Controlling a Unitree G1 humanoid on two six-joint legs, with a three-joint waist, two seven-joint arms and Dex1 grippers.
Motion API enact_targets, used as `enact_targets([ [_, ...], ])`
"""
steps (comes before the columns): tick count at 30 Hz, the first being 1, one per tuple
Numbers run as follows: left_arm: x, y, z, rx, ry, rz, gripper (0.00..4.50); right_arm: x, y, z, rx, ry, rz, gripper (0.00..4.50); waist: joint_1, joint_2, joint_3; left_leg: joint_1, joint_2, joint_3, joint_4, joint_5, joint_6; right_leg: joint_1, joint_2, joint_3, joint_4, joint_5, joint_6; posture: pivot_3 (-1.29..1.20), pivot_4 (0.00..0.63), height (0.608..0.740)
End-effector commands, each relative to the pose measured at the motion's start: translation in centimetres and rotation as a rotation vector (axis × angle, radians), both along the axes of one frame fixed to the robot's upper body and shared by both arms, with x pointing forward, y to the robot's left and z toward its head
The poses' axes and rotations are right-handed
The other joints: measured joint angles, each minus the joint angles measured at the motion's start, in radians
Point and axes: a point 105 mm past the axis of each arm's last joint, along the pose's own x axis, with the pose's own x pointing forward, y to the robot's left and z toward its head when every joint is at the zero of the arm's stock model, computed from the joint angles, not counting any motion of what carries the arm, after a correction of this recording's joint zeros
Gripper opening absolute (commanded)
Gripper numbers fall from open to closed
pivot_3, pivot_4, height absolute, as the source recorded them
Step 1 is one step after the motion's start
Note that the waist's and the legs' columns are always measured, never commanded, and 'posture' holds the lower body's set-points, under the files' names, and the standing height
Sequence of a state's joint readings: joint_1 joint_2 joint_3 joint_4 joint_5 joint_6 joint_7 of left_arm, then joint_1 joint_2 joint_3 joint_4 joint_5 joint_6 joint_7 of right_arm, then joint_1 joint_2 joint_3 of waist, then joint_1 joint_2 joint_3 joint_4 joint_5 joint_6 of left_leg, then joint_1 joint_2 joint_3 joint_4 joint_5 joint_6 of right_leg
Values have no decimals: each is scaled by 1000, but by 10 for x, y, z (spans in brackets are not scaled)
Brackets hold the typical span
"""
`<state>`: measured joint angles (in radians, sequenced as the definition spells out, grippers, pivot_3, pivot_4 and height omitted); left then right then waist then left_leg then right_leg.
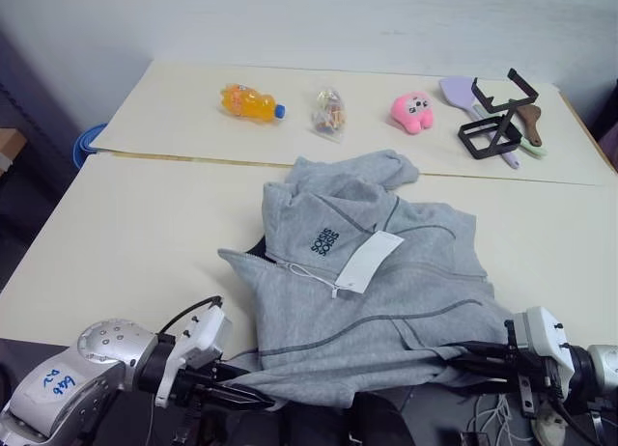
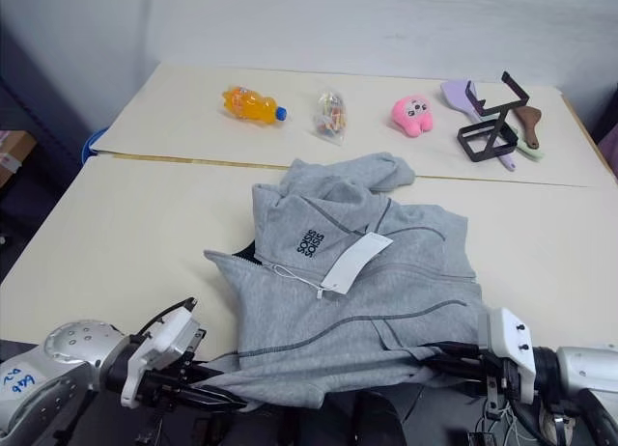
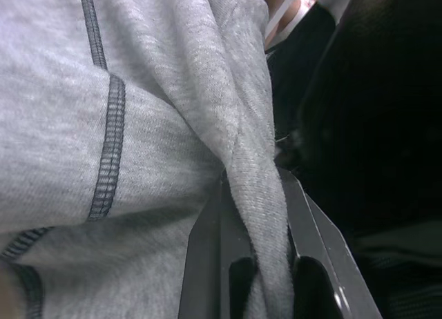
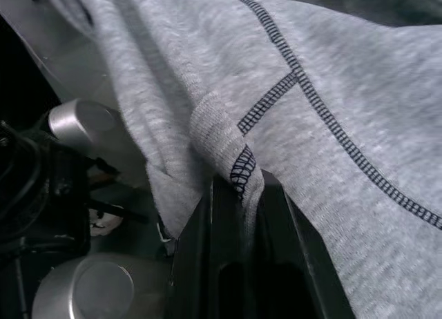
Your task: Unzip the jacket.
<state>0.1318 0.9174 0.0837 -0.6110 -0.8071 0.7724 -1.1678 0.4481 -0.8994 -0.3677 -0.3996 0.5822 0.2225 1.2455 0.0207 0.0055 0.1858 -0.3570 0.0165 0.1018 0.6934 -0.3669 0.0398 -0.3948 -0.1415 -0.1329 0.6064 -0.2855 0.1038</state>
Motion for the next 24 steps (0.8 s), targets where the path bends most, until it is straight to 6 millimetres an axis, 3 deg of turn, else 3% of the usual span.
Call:
enact_targets([
  [1, 9, 12, 30, -88, 83, 75, 1530, -2, -9, 9, 40, 27, -63, 1422, 7, 0, 0, 0, 0, -2, 0, 0, 0, 1, 0, -1, 0, 0, 0, 0, 150, 740],
  [3, 26, 21, 49, -144, 86, 145, 2228, -4, -10, 14, 54, 28, -82, 2193, 8, 1, 1, 0, 0, -3, 2, 0, 0, 2, 0, -1, 0, 0, 0, 0, 150, 740],
  [6, 67, 48, 70, -160, -102, 277, 3207, -2, -9, 31, 93, -24, -105, 3277, 6, 2, 1, 1, 0, -3, 3, 0, 0, 3, 0, -1, 1, 0, 0, 0, 150, 740],
  [8, 93, 64, 67, -55, -299, 325, 3219, -2, -5, 35, 96, -64, -91, 3976, 5, 3, 0, 1, -1, -3, 3, 0, -1, 2, 2, -1, 1, 0, 0, 0, 150, 740],
  [9, 105, 73, 52, 86, -443, 304, 3219, 1, -2, 38, 83, -120, -82, 4324, 5, 3, 0, 1, 0, -2, 2, 0, -1, 2, 4, -1, 1, 0, 0, 0, 150, 740],
  [11, 125, 84, 32, 248, -633, 250, 3375, 5, 5, 38, 100, -159, -91, 4476, 5, 3, 0, 3, -1, 3, -3, 0, -2, 1, 10, 0, 0, 0, 0, 0, 150, 740],
  [15, 162, 77, 43, 95, -660, 385, 4398, 18, 13, 37, 128, -225, -141, 4500, 7, 0, 1, 3, -2, 10, -8, 1, 0, -4, 10, -1, 4, 1, 2, 0, 150, 740],
  [19, 158, 58, 27, 167, -764, 179, 4474, 25, 24, 34, 98, -272, -122, 4500, 4, -4, 0, 2, -3, 11, -7, 1, 2, -5, 10, -1, 4, 2, 3, 0, 150, 740],
  [24, 151, 42, 25, 88, -789, 83, 4474, 29, 40, 39, 149, -296, -123, 4500, 2, -4, 0, 2, -2, 12, -6, 1, 2, -5, 10, -1, 3, 2, 3, 0, 150, 740],
])
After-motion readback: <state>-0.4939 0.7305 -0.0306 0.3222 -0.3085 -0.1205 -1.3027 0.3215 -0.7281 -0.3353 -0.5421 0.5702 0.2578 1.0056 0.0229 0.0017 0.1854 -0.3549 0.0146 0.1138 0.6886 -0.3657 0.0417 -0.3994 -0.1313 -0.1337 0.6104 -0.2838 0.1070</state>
